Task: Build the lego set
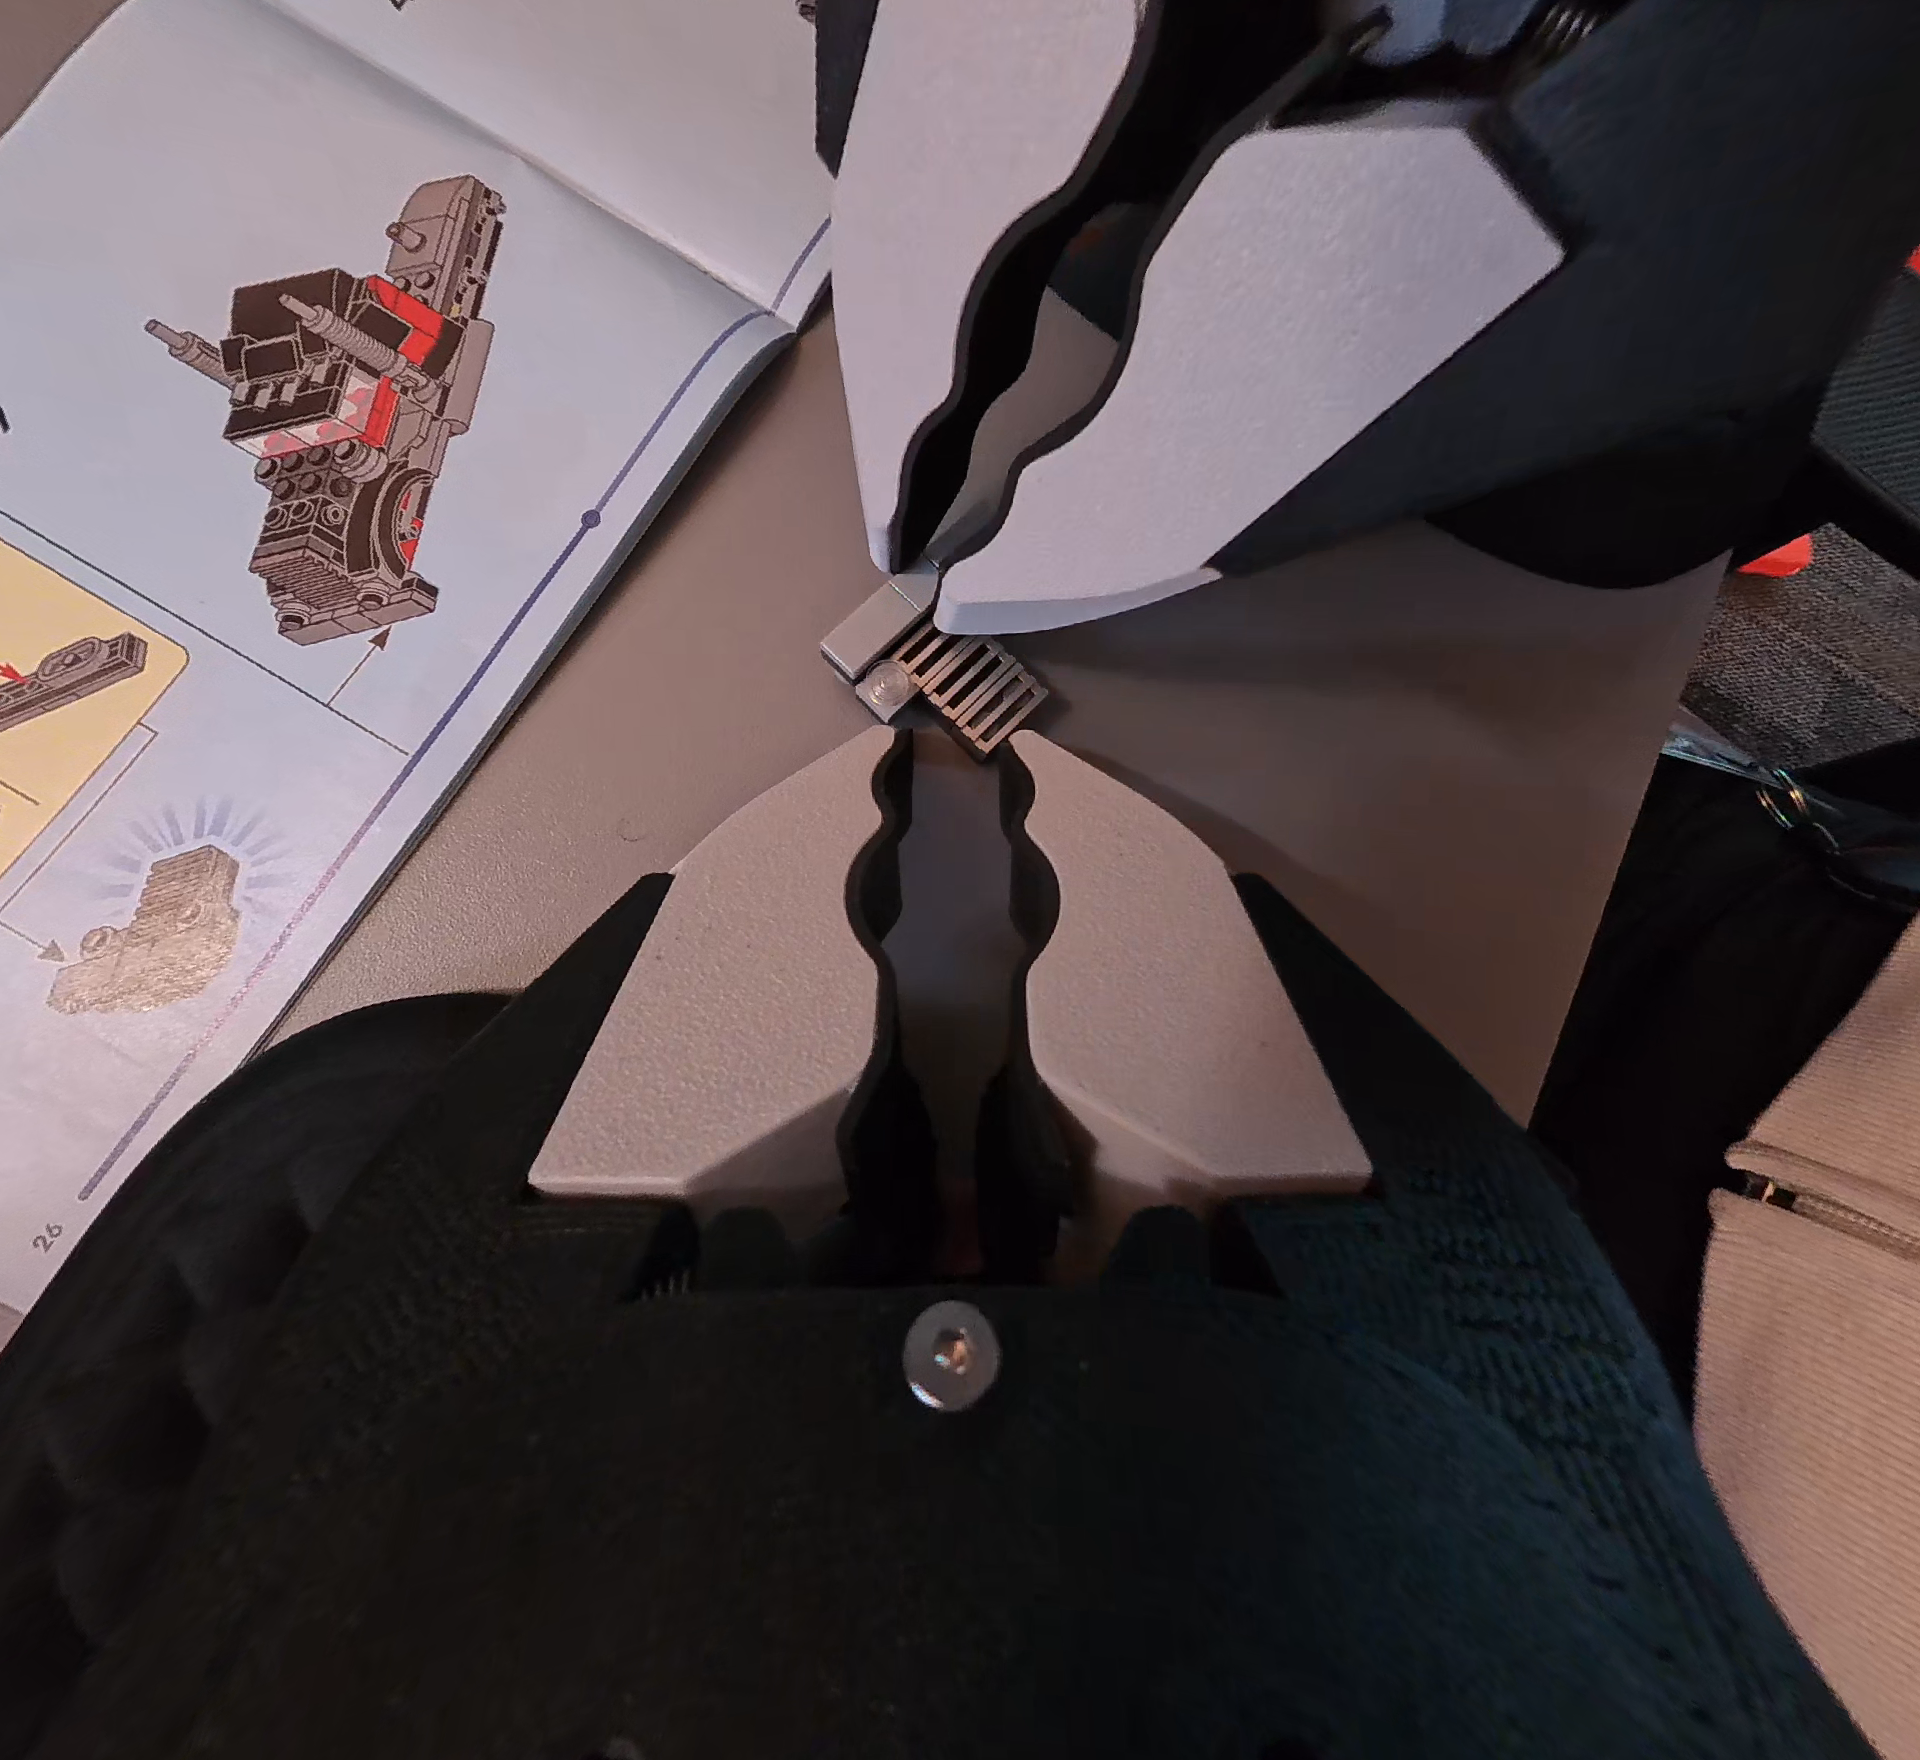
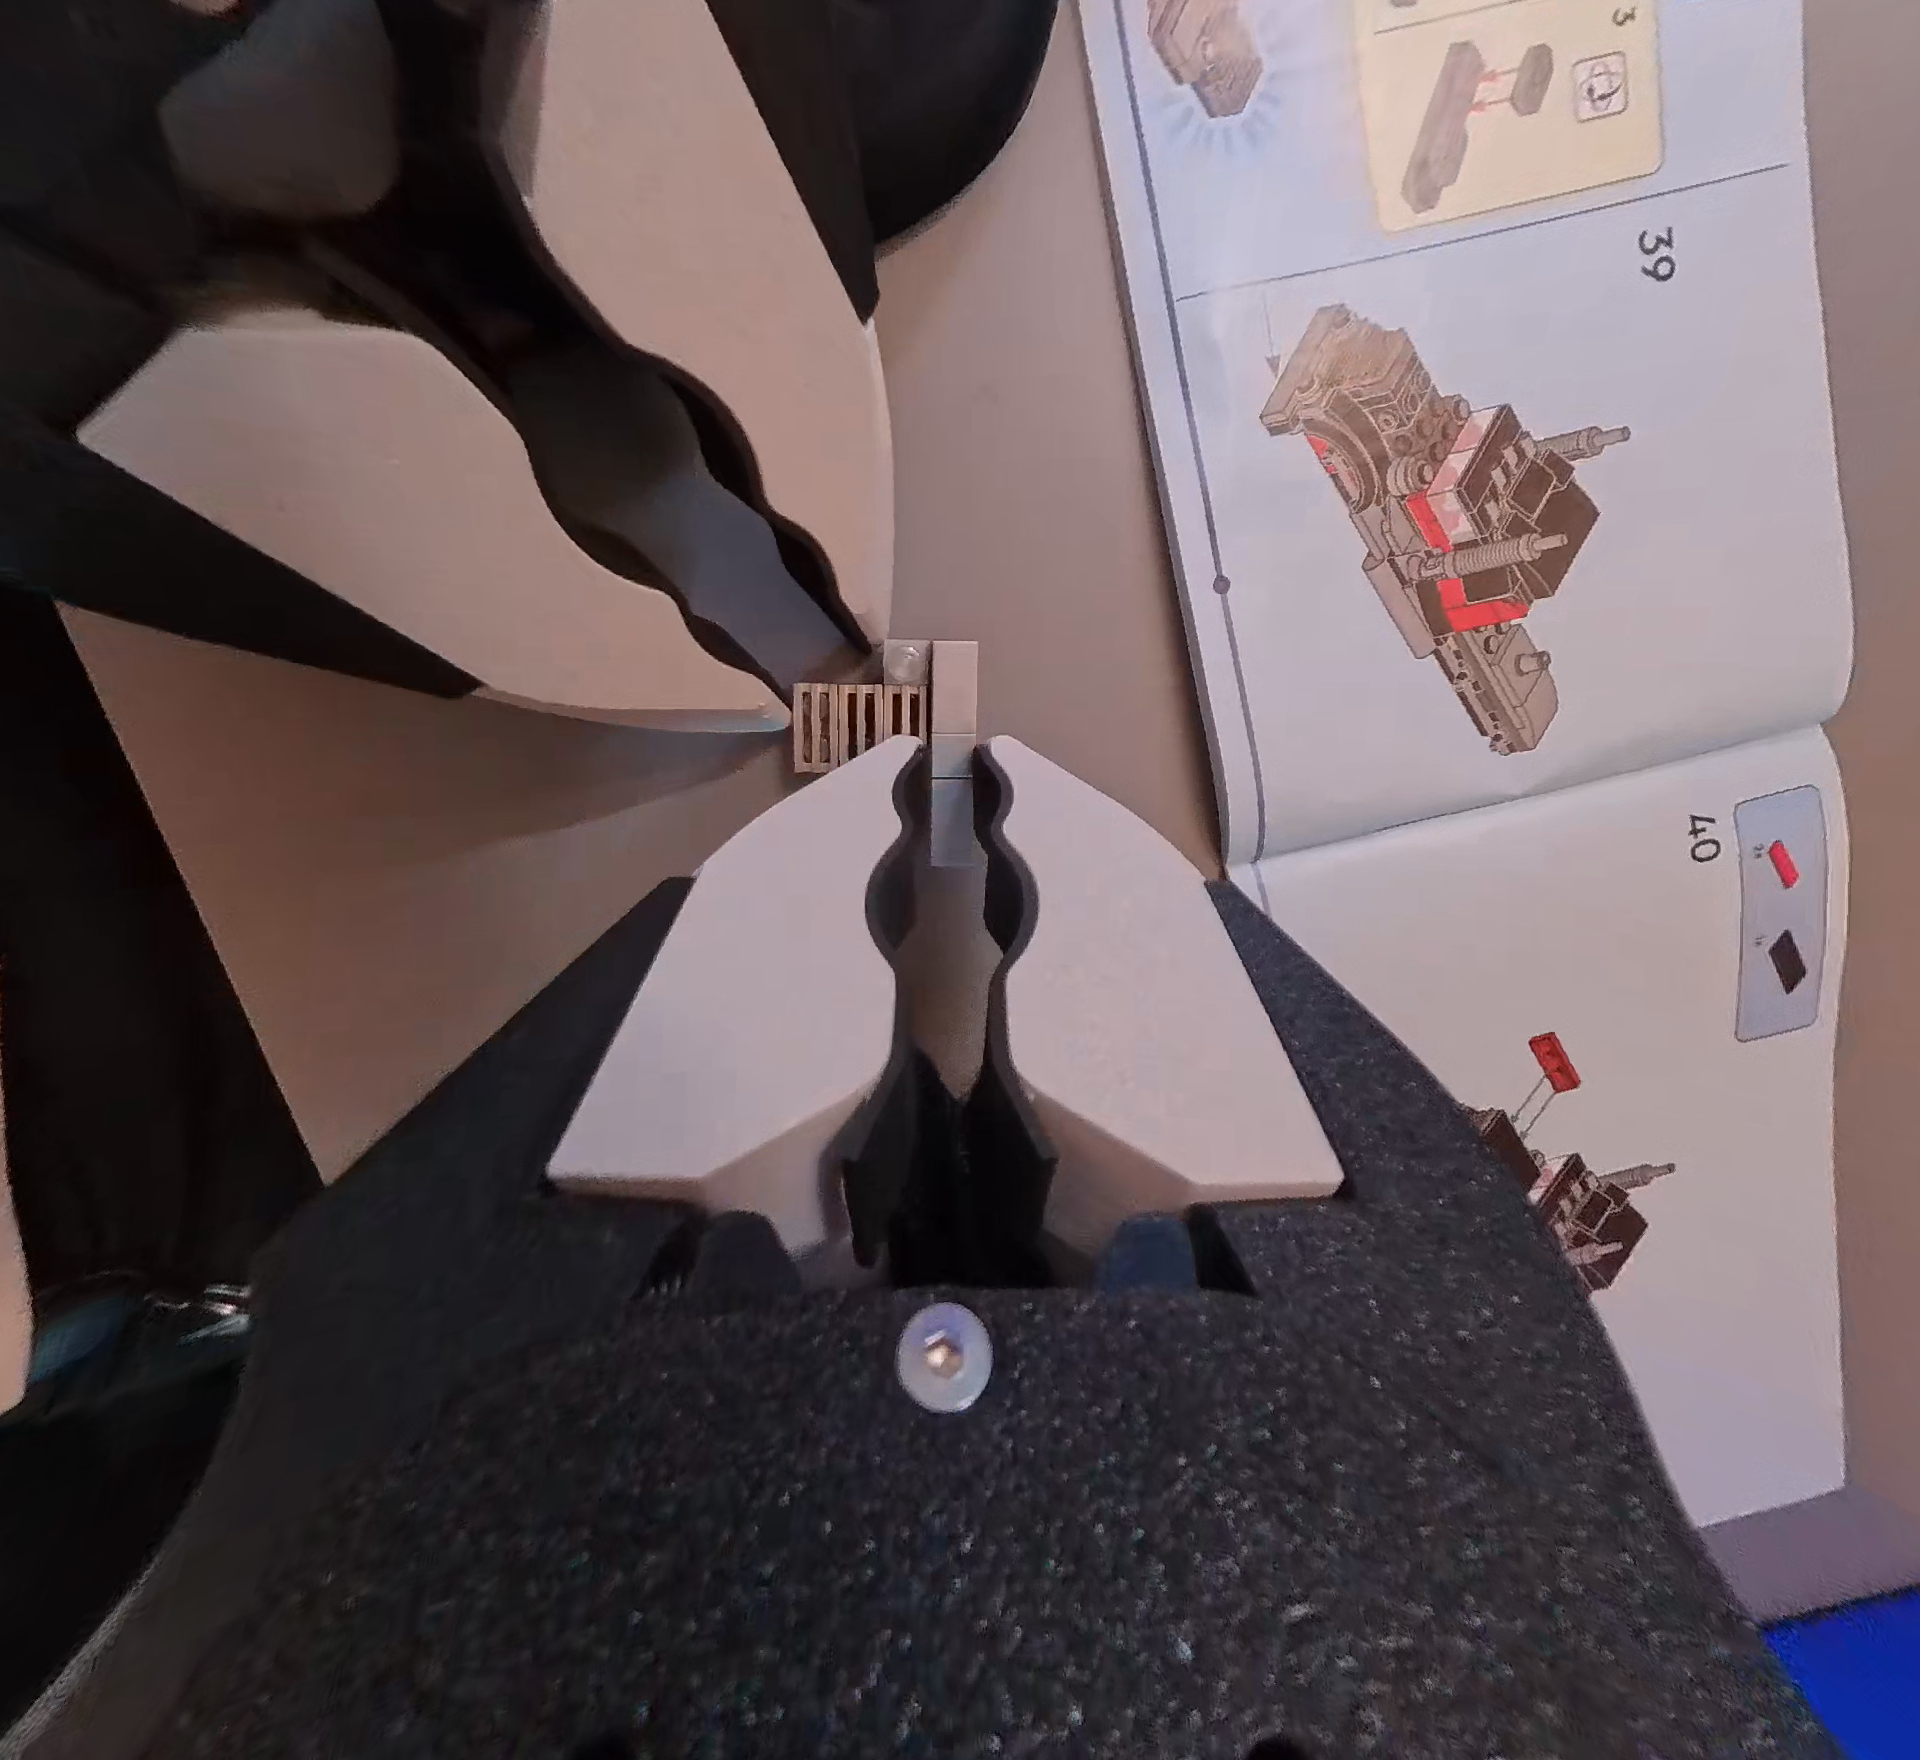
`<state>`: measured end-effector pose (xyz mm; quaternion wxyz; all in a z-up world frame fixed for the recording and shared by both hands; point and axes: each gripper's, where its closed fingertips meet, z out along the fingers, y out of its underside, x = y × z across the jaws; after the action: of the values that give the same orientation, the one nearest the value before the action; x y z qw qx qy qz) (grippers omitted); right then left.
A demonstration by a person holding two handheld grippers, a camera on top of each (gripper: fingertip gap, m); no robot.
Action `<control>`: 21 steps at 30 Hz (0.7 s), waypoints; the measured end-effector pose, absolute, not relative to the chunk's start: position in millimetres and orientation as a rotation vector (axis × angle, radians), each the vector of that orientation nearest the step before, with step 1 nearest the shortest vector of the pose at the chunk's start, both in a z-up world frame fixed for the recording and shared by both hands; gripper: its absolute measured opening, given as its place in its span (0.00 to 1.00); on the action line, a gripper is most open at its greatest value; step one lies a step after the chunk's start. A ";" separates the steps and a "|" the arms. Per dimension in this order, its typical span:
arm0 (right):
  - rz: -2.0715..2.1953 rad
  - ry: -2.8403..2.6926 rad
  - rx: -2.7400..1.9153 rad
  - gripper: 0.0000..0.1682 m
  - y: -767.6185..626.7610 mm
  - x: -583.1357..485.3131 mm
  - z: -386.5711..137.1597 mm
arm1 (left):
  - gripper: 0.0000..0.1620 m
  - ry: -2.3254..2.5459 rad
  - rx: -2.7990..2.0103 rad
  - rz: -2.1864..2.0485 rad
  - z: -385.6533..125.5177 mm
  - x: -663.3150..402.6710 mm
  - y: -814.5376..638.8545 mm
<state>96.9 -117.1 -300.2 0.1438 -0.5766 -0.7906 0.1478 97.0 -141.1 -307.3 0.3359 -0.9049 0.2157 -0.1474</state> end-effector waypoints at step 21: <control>0.482 -2.300 -1.663 0.05 -119.4 95.1 -300.5 | 0.00 0.582 -2.296 -0.715 -290.7 89.9 -116.6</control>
<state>95.1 -119.4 -300.5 0.1308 -0.5727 -0.7921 0.1660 89.9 -116.6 -290.7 0.3276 -0.8768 0.2224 -0.2729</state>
